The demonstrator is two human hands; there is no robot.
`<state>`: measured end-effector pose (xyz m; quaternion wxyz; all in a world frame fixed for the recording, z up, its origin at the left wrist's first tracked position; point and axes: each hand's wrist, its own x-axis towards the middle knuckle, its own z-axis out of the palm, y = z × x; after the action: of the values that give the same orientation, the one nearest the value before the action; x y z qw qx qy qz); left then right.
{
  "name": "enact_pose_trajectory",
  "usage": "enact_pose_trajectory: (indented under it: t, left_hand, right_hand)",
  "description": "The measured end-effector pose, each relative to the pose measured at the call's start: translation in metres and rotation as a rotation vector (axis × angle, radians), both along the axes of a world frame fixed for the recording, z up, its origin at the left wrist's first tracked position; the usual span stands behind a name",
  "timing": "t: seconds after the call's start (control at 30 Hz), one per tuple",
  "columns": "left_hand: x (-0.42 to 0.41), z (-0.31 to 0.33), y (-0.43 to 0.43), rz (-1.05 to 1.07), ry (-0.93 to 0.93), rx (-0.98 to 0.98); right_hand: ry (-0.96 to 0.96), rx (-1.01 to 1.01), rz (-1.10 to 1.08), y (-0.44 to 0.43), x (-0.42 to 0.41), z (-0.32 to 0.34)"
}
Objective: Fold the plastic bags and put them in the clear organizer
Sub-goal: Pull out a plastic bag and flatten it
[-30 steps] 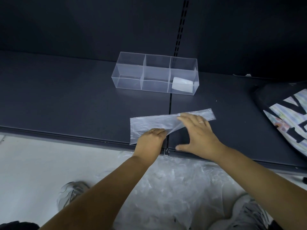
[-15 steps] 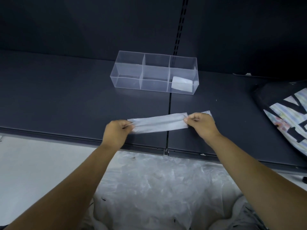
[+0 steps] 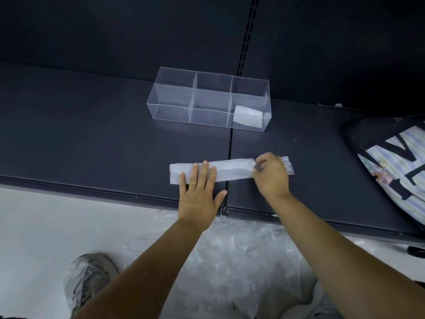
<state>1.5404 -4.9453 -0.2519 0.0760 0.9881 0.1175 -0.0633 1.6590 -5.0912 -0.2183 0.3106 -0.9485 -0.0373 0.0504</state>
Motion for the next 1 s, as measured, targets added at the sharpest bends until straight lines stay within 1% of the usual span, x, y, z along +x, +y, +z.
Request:
enact_pose_trajectory:
  t: [0.03,0.07,0.1,0.13,0.17,0.2,0.23,0.33,0.43,0.57,0.63,0.7,0.83,0.9,1.0]
  left_hand:
    - [0.0,-0.004,-0.001,0.0,0.013,0.038]
    - [0.001,-0.006,-0.001,-0.001,0.017,0.056]
    - [0.001,-0.007,-0.001,-0.004,0.023,0.06]
    - [0.002,-0.007,0.0,-0.005,0.032,0.057]
    - [0.001,-0.008,0.0,-0.007,0.041,0.053]
    - [0.001,-0.009,0.001,-0.011,0.048,0.052]
    - [0.001,-0.008,0.001,-0.012,0.051,0.052]
    - [0.001,-0.006,0.0,-0.002,0.04,0.059]
    - [0.002,-0.006,0.0,0.002,0.043,0.061]
    - [0.003,-0.008,0.0,0.006,0.033,0.073]
    - [0.003,-0.008,0.0,0.004,0.036,0.084]
    - [0.003,-0.008,0.001,-0.002,0.04,0.091]
    - [0.002,-0.008,0.008,-0.029,0.044,0.107]
    - [0.002,-0.009,0.015,-0.064,0.047,0.123]
    - [0.001,-0.005,0.028,-0.137,0.03,0.119]
  right_hand:
    - [-0.146,-0.074,0.066,0.003,-0.007,0.001]
    - [-0.242,-0.1,0.192,0.008,-0.016,0.001]
    - [-0.257,-0.101,0.36,0.014,-0.026,-0.001]
    - [-0.217,-0.109,0.528,0.02,-0.036,-0.005]
    - [-0.157,-0.15,0.653,0.023,-0.045,-0.012]
    - [-0.115,-0.215,0.714,0.022,-0.049,-0.019]
    - [-0.094,-0.283,0.718,0.017,-0.048,-0.026]
    - [-0.088,-0.436,0.606,-0.015,-0.023,-0.035]
    - [-0.086,-0.465,0.454,-0.055,0.007,-0.034]
    - [-0.073,-0.252,0.243,-0.087,0.043,-0.022]
    - [-0.066,-0.214,0.196,-0.087,0.056,-0.015]
    - [-0.039,-0.184,0.173,-0.083,0.062,-0.011]
    - [-0.003,-0.12,0.225,-0.08,0.062,-0.006]
    - [0.084,-0.042,0.198,-0.084,0.058,0.002]
    - [0.297,0.111,0.159,-0.094,0.043,0.017]
